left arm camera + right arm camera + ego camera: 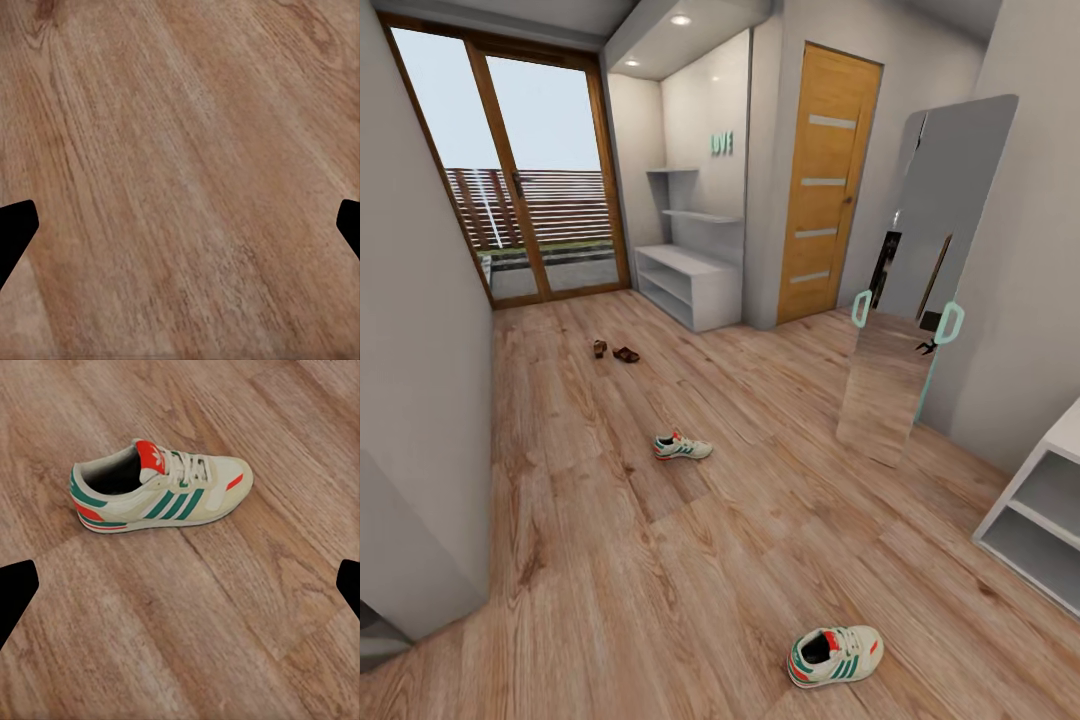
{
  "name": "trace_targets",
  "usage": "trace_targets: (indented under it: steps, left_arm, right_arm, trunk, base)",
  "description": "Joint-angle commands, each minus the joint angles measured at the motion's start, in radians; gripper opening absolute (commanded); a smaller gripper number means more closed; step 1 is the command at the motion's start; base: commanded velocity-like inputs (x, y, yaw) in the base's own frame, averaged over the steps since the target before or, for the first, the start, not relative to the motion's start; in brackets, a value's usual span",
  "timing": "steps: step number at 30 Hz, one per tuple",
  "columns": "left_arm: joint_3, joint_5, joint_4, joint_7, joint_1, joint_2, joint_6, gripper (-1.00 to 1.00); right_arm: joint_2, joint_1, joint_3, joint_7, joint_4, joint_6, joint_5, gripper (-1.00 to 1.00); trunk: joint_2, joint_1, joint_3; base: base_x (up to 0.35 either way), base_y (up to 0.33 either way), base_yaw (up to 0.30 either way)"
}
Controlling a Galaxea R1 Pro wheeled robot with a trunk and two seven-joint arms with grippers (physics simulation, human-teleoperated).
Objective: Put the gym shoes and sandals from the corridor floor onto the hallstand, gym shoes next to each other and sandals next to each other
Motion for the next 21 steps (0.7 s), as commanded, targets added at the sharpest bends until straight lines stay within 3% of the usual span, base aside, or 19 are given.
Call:
trace_targets:
  steps: [1,12,21]
  left_arm:
    - [-0.001,0.005,0.001,0.0,0.0,0.0,-0.003,1.0]
    - [-0.001,0.006,0.003,0.001,0.0,0.001,-0.004,1.0]
    - [-0.001,0.006,0.003,0.0,0.0,0.0,-0.004,1.0]
  right_arm:
    - [0.0,-0.001,-0.003,0.001,0.001,-0.003,0.005,1.0]
    - [-0.001,-0.001,-0.002,0.001,0.001,-0.003,0.007,1.0]
    - [-0.001,-0.001,-0.003,0.0,0.001,-0.003,0.007,1.0]
  trunk:
    - [0.0,0.0,-0.001]
    - [0.0,0.0,-0.001]
    - [0.0,0.0,-0.001]
  base:
    - [0.0,0.0,0.0]
    - [0.006,0.01,0.0]
    - [0.12,0.214,0.0]
